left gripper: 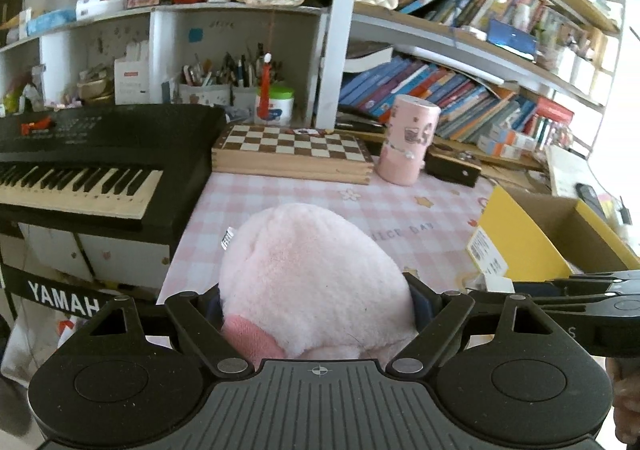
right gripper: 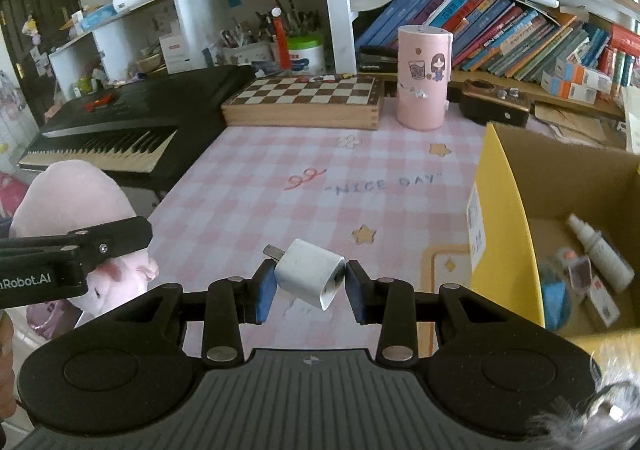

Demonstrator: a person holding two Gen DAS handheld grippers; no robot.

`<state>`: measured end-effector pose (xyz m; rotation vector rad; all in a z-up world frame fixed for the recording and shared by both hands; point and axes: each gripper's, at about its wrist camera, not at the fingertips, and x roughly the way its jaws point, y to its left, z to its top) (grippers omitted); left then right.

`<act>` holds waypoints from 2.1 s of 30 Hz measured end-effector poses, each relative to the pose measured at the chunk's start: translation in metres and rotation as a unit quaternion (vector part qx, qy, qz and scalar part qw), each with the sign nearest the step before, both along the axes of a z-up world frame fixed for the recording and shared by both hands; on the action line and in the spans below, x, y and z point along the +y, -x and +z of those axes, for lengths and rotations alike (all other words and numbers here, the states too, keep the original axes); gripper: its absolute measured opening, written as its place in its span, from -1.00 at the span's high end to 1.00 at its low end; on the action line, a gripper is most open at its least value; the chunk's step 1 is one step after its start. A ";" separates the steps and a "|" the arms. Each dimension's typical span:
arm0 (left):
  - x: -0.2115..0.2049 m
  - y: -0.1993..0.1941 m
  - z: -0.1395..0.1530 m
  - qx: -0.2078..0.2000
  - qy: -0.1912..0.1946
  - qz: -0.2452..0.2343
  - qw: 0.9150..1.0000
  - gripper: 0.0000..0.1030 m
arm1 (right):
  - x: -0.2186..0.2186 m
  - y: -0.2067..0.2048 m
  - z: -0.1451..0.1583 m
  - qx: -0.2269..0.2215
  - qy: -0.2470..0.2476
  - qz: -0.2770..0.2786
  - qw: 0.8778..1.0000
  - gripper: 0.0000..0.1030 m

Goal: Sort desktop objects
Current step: 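Lift the plush pig and charger and carry both toward the yellow box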

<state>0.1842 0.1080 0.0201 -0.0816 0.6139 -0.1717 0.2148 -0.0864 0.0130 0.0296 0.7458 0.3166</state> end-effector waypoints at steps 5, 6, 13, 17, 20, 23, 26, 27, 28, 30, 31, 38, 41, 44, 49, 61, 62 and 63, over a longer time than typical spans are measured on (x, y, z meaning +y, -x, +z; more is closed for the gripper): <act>0.006 0.027 -0.002 0.003 -0.003 -0.014 1.000 -0.65 | 0.006 0.034 -0.004 0.009 -0.002 -0.014 1.000 0.33; 0.007 0.032 -0.002 0.004 -0.004 -0.015 1.000 -0.65 | 0.006 0.041 -0.005 0.011 -0.003 -0.017 1.000 0.33; 0.011 0.068 -0.007 0.018 -0.006 -0.034 0.999 -0.65 | 0.012 0.087 -0.012 0.025 -0.001 -0.038 0.999 0.33; 0.011 0.085 -0.009 0.019 -0.011 -0.050 0.999 -0.65 | 0.013 0.110 -0.015 0.027 0.001 -0.049 0.998 0.33; 0.009 0.097 -0.010 0.020 -0.015 -0.062 0.998 -0.65 | 0.013 0.126 -0.018 0.031 -0.001 -0.057 0.998 0.33; 0.006 0.107 -0.011 0.021 -0.021 -0.076 0.997 -0.65 | 0.012 0.142 -0.021 0.039 -0.006 -0.064 0.997 0.33; 0.003 0.116 -0.013 0.025 -0.023 -0.089 0.995 -0.65 | 0.010 0.154 -0.023 0.045 -0.008 -0.071 0.996 0.33; 0.002 0.118 -0.014 0.026 -0.024 -0.093 0.995 -0.65 | 0.010 0.159 -0.024 0.046 -0.008 -0.074 0.996 0.33; 0.000 0.120 -0.014 0.027 -0.025 -0.099 0.994 -0.65 | 0.009 0.162 -0.024 0.047 -0.008 -0.076 0.996 0.33; -0.004 0.123 -0.015 0.029 -0.025 -0.108 0.993 -0.65 | 0.007 0.168 -0.024 0.049 -0.007 -0.083 0.995 0.33; -0.006 0.124 -0.015 0.030 -0.025 -0.114 0.993 -0.65 | 0.005 0.172 -0.024 0.051 -0.006 -0.087 0.995 0.33; -0.028 0.133 -0.016 0.031 -0.031 -0.171 0.984 -0.65 | -0.012 0.195 -0.026 0.058 -0.011 -0.129 0.990 0.33; -0.038 0.135 -0.017 0.030 -0.032 -0.194 0.980 -0.65 | -0.019 0.204 -0.027 0.059 -0.013 -0.147 0.987 0.33; -0.049 0.136 -0.017 0.029 -0.033 -0.213 0.976 -0.65 | -0.027 0.211 -0.027 0.060 -0.014 -0.164 0.985 0.33; -0.066 0.140 -0.016 0.023 -0.035 -0.243 0.969 -0.66 | -0.039 0.221 -0.027 0.059 -0.017 -0.191 0.980 0.33; -0.101 0.140 -0.013 0.013 -0.036 -0.289 0.957 -0.66 | -0.070 0.232 -0.023 0.051 -0.015 -0.228 0.972 0.33; -0.104 0.140 -0.013 0.012 -0.036 -0.291 0.956 -0.66 | -0.072 0.233 -0.023 0.051 -0.015 -0.229 0.972 0.33; -0.107 0.139 -0.013 0.012 -0.036 -0.293 0.956 -0.66 | -0.074 0.233 -0.023 0.050 -0.014 -0.231 0.972 0.33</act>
